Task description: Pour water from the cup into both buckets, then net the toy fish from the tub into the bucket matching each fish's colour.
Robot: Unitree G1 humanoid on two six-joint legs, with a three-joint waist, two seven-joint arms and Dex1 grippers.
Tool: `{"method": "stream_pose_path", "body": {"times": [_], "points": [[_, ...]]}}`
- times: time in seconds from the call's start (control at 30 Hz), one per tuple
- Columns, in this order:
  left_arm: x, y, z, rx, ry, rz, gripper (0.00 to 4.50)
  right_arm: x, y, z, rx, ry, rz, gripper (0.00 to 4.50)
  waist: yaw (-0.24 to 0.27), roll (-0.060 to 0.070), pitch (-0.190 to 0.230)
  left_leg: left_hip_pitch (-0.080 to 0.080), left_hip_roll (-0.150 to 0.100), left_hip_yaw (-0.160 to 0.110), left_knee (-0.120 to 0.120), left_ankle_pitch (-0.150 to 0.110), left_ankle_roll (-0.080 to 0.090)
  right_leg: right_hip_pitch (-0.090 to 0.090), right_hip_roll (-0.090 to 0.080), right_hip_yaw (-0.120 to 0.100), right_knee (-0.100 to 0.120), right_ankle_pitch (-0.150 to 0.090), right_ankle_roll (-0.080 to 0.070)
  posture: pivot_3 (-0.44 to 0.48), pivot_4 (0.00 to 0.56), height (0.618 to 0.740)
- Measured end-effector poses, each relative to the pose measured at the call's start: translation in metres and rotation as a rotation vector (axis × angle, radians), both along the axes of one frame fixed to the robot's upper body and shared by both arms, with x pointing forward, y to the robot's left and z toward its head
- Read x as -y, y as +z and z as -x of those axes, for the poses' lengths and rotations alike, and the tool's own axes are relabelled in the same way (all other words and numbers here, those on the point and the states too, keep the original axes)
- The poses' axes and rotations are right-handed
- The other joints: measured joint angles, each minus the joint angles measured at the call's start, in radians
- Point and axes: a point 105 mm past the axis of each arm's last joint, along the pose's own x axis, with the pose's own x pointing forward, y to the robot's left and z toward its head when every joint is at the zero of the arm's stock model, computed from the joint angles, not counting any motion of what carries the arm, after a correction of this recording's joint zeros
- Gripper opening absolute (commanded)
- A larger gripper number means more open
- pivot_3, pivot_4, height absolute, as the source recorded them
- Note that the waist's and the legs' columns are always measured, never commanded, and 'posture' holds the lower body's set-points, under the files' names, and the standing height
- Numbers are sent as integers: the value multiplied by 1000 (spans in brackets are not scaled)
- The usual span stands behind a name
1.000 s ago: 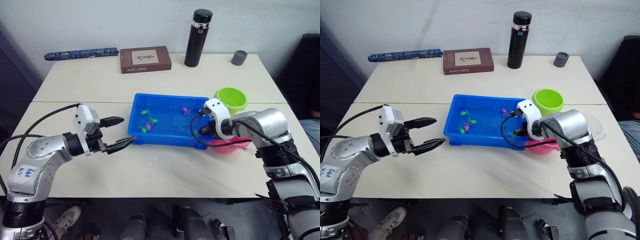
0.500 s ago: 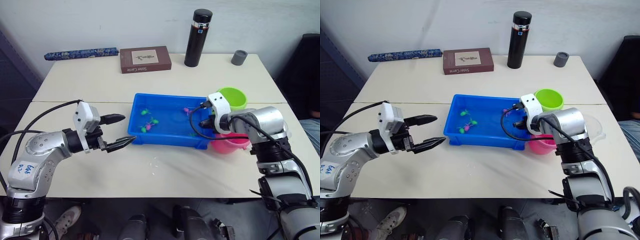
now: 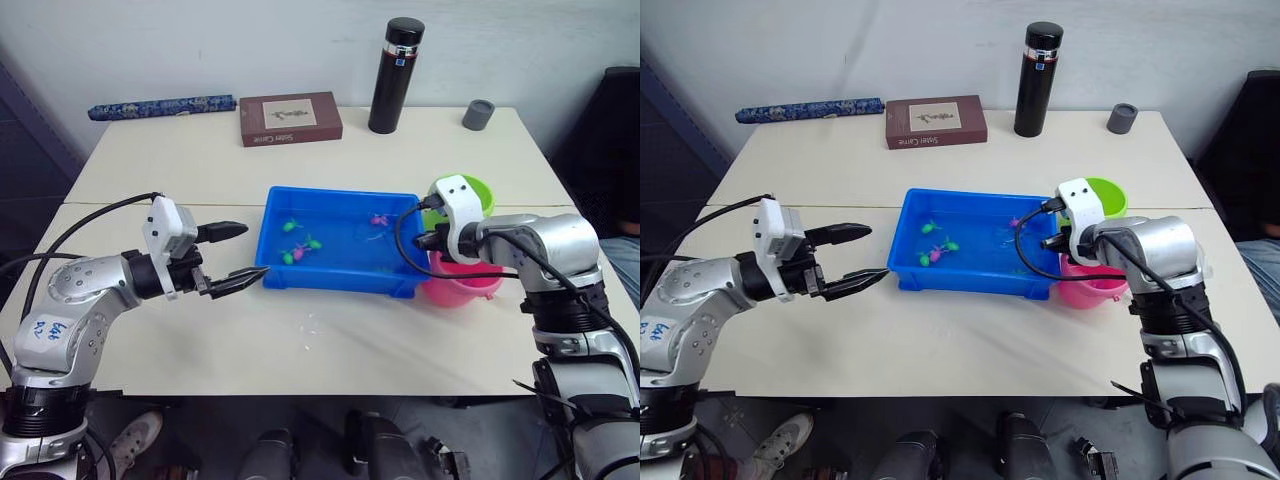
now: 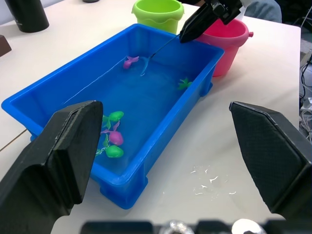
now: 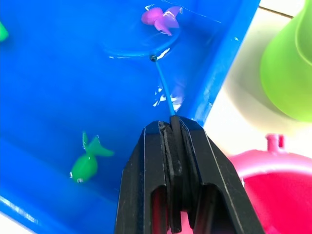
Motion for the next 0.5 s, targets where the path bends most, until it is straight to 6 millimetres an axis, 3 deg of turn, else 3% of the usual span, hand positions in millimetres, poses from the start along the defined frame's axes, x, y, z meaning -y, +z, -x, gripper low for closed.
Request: {"method": "stream_pose_path", "body": {"times": [0.5], "points": [[1, 3, -3, 8, -16, -3, 4472, 11, -3, 9, 69, 35, -43, 0, 1, 0, 0, 0, 0, 0, 0, 0, 0, 0, 0, 0, -1, 0, 0, 0, 150, 739]]}}
